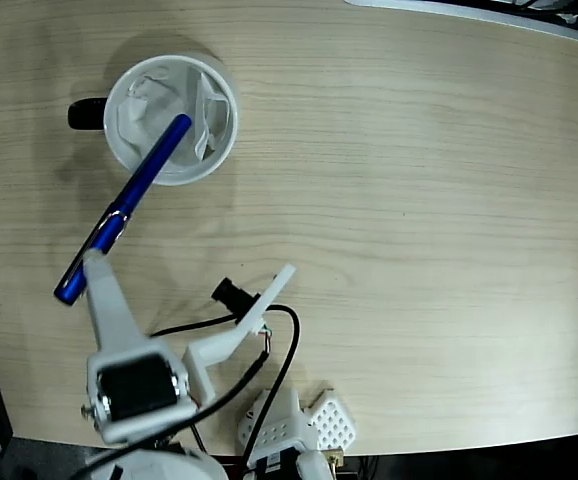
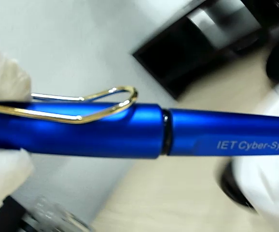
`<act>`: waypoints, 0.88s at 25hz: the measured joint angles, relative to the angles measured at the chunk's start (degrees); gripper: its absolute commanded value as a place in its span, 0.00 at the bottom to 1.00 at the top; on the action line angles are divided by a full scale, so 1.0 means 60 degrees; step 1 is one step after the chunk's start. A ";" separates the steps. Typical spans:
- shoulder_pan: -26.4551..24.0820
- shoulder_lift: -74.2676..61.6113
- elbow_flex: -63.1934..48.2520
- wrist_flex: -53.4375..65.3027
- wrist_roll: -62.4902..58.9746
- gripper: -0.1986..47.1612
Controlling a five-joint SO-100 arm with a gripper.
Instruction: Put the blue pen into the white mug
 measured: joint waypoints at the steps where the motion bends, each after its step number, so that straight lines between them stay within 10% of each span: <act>1: 0.0088 -0.0117 -0.0015 0.0000 0.0000 0.00; 10: 0.0366 -0.0996 0.0000 -0.0483 0.0015 0.01; 13: 0.0396 -0.1274 0.0000 -0.0498 0.0176 0.25; 22: 0.0718 -0.1670 0.0000 -0.1304 0.0352 0.46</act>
